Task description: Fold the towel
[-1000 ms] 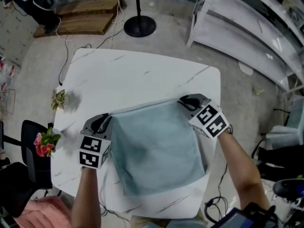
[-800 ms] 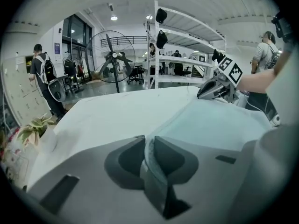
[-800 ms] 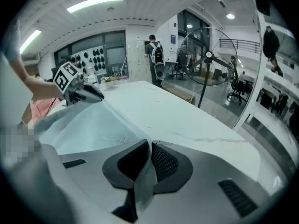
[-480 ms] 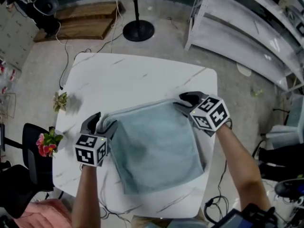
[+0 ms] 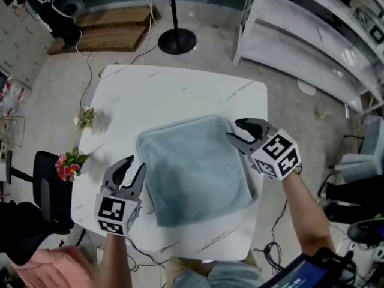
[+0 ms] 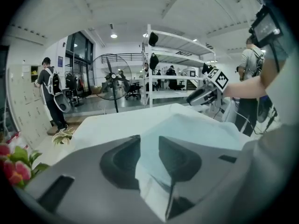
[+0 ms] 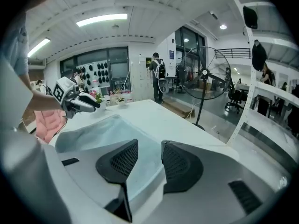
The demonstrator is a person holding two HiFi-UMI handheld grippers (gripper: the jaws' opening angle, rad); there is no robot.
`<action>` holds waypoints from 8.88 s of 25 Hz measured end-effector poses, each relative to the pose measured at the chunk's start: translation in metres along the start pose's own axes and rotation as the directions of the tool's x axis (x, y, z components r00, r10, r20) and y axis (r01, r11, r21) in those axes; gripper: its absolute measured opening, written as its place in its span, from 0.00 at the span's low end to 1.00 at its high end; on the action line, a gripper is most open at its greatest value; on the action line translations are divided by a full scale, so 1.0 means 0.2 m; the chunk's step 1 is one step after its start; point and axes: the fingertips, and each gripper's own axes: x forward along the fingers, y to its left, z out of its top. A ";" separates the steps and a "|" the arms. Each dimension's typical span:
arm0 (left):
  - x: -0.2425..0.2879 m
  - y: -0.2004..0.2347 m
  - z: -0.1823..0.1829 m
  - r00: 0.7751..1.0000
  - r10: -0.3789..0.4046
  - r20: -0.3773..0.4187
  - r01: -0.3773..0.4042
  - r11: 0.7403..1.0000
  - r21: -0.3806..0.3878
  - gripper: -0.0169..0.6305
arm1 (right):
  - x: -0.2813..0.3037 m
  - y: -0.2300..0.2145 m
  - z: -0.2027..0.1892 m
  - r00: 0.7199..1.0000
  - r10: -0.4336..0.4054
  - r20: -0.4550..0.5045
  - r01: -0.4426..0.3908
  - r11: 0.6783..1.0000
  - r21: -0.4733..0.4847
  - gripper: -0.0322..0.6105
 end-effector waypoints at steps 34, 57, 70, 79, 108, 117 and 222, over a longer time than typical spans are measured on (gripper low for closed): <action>-0.72 -1.06 -0.95 0.961 -0.195 -0.196 0.213 0.974 0.076 0.06 | -0.76 1.17 -1.11 0.958 0.158 -0.241 -0.195 0.971 -0.140 0.10; -1.08 -1.30 -0.94 0.998 -0.049 -0.042 0.061 0.927 0.370 0.38 | -1.14 1.38 -1.04 0.956 0.250 -0.155 -0.291 0.877 -0.382 0.37; -0.96 -1.23 -1.12 0.993 0.111 0.049 -0.108 0.623 0.775 0.48 | -1.12 1.38 -1.09 1.000 0.027 -0.003 -0.021 0.669 -0.743 0.50; -0.92 -1.21 -1.20 0.972 0.209 0.107 -0.199 0.497 0.845 0.49 | -1.19 1.45 -1.22 1.000 -0.003 -0.029 -0.019 0.670 -0.742 0.49; -1.01 -1.26 -1.08 0.984 0.122 0.130 -0.175 0.524 0.834 0.09 | -0.98 1.31 -1.31 0.990 -0.115 0.081 0.101 0.184 -0.978 0.36; -1.05 -1.24 -0.99 0.987 0.103 0.126 -0.163 0.634 0.756 0.08 | -1.09 1.30 -1.17 0.991 -0.068 0.114 0.131 0.342 -0.931 0.11; 0.01 -0.27 -0.53 0.953 -0.175 -0.246 0.174 0.984 -0.024 0.22 | -0.33 0.71 -0.80 0.954 0.093 -0.283 -0.110 0.993 -0.043 0.07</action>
